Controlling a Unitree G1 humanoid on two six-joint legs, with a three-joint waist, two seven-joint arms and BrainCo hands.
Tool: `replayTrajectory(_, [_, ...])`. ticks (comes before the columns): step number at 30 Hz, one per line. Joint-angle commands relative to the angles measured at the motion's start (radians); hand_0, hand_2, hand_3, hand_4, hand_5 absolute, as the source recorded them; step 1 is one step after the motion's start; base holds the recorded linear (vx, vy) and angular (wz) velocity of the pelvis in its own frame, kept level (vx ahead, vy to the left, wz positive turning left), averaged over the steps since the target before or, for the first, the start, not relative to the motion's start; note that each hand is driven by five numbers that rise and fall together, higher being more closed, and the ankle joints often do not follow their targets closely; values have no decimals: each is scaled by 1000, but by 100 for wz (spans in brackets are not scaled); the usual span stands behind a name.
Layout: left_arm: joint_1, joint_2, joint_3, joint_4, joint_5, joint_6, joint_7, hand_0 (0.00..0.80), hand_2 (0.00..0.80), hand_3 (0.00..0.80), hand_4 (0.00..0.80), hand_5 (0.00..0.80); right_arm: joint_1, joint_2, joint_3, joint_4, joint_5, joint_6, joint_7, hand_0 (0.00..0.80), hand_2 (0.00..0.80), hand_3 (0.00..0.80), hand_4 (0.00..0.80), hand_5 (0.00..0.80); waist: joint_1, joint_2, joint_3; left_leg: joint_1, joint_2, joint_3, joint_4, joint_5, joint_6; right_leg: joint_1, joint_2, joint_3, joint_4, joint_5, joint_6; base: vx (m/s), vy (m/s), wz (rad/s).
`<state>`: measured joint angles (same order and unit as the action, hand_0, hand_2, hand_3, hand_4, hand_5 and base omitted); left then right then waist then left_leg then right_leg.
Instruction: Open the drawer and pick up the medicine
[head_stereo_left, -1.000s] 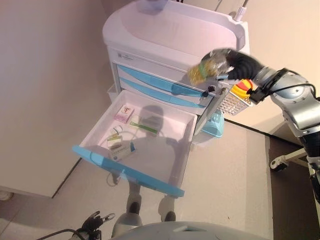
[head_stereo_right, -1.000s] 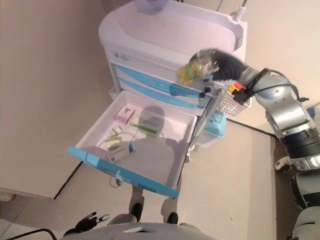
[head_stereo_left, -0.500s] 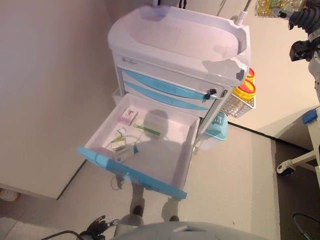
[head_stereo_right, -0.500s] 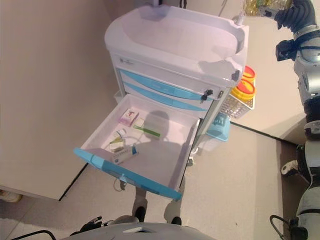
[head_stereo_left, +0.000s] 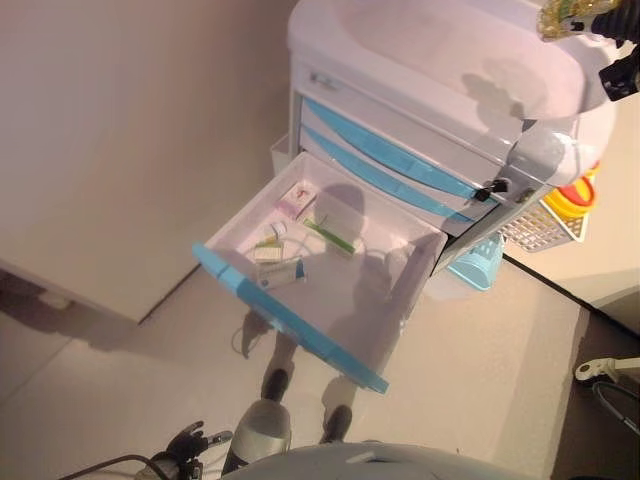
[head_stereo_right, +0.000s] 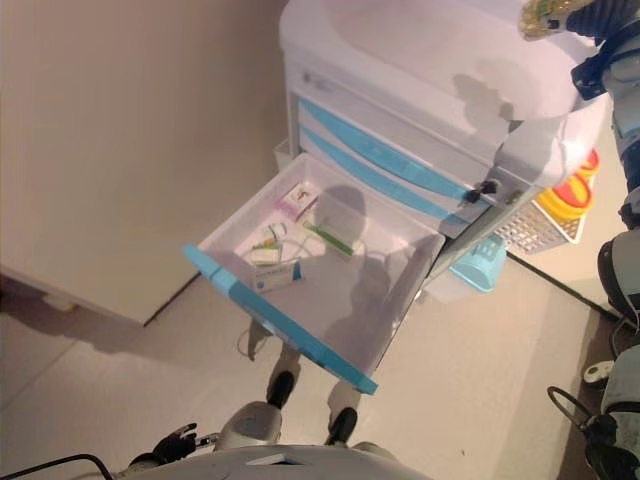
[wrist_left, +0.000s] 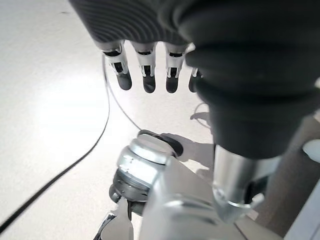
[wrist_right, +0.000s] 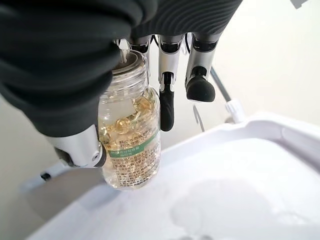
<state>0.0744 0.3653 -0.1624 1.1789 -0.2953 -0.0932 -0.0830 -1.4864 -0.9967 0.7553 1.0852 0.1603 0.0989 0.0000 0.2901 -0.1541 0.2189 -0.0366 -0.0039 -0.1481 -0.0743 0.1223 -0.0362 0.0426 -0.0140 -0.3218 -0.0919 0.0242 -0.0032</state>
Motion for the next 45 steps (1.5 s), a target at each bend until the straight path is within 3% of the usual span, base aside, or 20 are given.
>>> replayTrajectory(1, [-15, 60, -33, -16, -35, -31, -4, 0, 0, 0, 0, 0, -187, -51, 114, 11, -79, 42, 9, 800, 800, 800, 800, 800, 22, -50, 29, -19, -65, -26, 0, -107, 44, 5, -11, -3, 17, 4, 55, -36, -11, 14])
replayTrajectory(13, [-7, 97, -33, -52, -95, -61, -12, 0, 0, 0, 0, 0, -354, -8, 337, 165, -233, 187, 259, 800, 800, 800, 800, 800, 57, -61, 93, -60, -57, -29, -9, -90, 42, -36, -20, -22, 36, 12, 64, -6, 10, 7])
replayTrajectory(24, [5, 112, -27, -98, -134, -92, -25, 0, 0, 0, 0, 0, -441, 0, 430, 178, -312, 185, 302, 800, 800, 800, 800, 800, 60, -57, 122, -86, -51, -11, -12, -82, 38, -62, -27, -25, 41, 18, 69, -26, 15, -1])
replayTrajectory(25, [7, 114, -25, -102, -138, -91, -26, 0, 0, 0, 0, 0, -448, -1, 434, 177, -319, 191, 296, 740, 740, 740, 740, 740, 59, -56, 123, -86, -51, -10, -13, -81, 37, -64, -28, -26, 41, 19, 70, -38, 26, -2])
replayTrajectory(26, [8, 114, -25, -104, -141, -90, -26, 0, 0, 0, 0, 0, -453, 0, 436, 178, -324, 188, 285, 154, 154, 154, 154, 154, 59, -55, 123, -87, -51, -9, -13, -81, 37, -64, -28, -26, 41, 19, 70, -31, 30, -2])
replayTrajectory(27, [9, 114, -25, -105, -143, -90, -27, 0, 0, 0, 0, 0, -459, 3, 438, 180, -323, 185, 279, 0, 0, 0, 0, 0, 59, -54, 122, -87, -50, -8, -13, -81, 36, -65, -28, -27, 40, 19, 71, 0, 0, 0])
replayTrajectory(45, [15, 113, -22, -102, -131, -82, -35, 0, 0, 0, 0, 0, -462, 6, 428, 190, -276, 154, 209, 0, 0, 0, 0, 0, 60, -52, 112, -84, -48, 2, -13, -83, 31, -61, -32, -31, 33, 22, 76, -2, 1, 0])
